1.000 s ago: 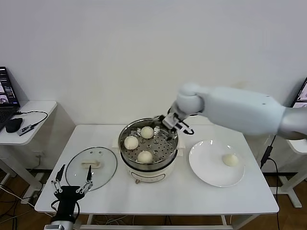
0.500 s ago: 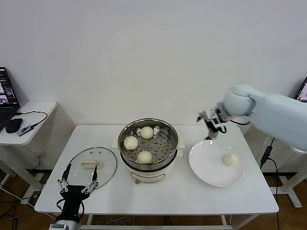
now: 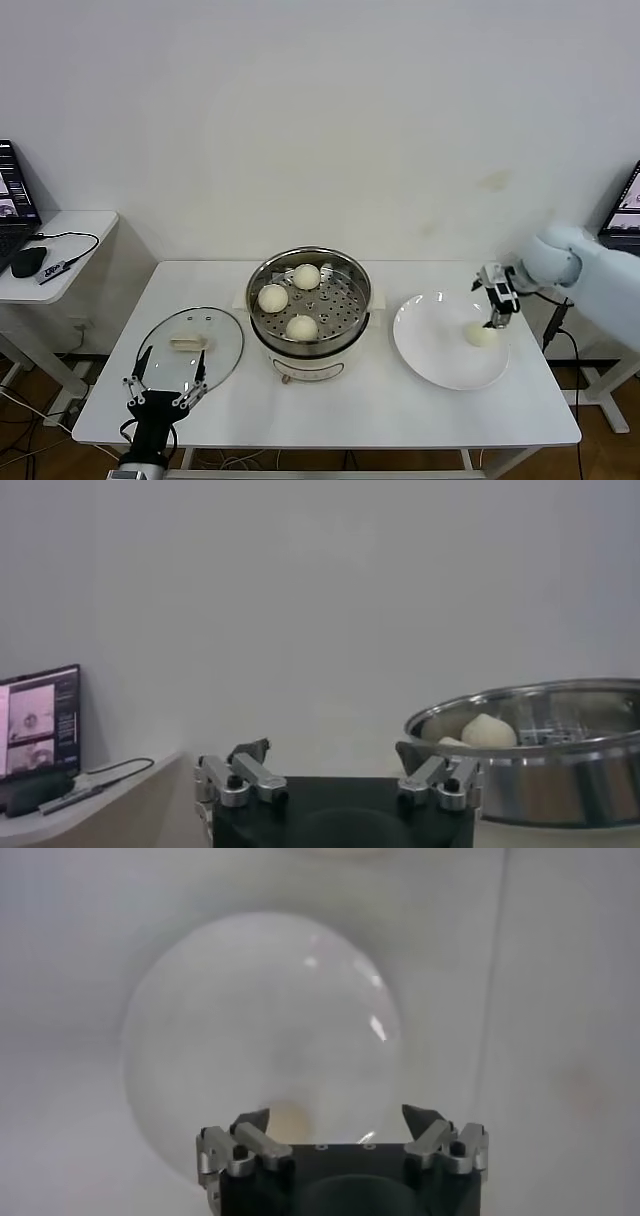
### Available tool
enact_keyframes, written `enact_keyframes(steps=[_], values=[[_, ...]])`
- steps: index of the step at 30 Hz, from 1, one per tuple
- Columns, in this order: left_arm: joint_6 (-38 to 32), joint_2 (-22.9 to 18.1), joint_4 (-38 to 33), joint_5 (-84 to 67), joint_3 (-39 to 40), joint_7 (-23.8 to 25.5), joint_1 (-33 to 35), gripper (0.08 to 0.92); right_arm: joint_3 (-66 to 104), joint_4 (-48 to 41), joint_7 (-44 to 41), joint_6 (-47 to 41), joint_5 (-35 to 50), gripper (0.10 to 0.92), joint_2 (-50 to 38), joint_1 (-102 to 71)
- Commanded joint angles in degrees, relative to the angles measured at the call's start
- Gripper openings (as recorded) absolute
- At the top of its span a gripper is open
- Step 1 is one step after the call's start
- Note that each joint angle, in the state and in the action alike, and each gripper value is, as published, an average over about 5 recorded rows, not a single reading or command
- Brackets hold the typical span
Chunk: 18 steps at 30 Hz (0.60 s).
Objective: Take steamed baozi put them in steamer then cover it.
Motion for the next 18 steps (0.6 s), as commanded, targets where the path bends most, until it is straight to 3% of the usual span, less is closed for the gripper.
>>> enact_keyframes(steps=[1, 18], values=[[0.0, -0.1, 0.1, 0.1, -0.2, 0.0, 0.3, 0.823, 10.0, -7.9, -0.4, 1.4, -6.3, 0.823, 1.4, -13.7], [-0.1, -0.2, 1.0, -0.5, -1.4, -0.1, 0.2, 0.823, 14.1, -18.7, 1.4, 2.8, -10.9, 0.823, 11.3, -15.7]])
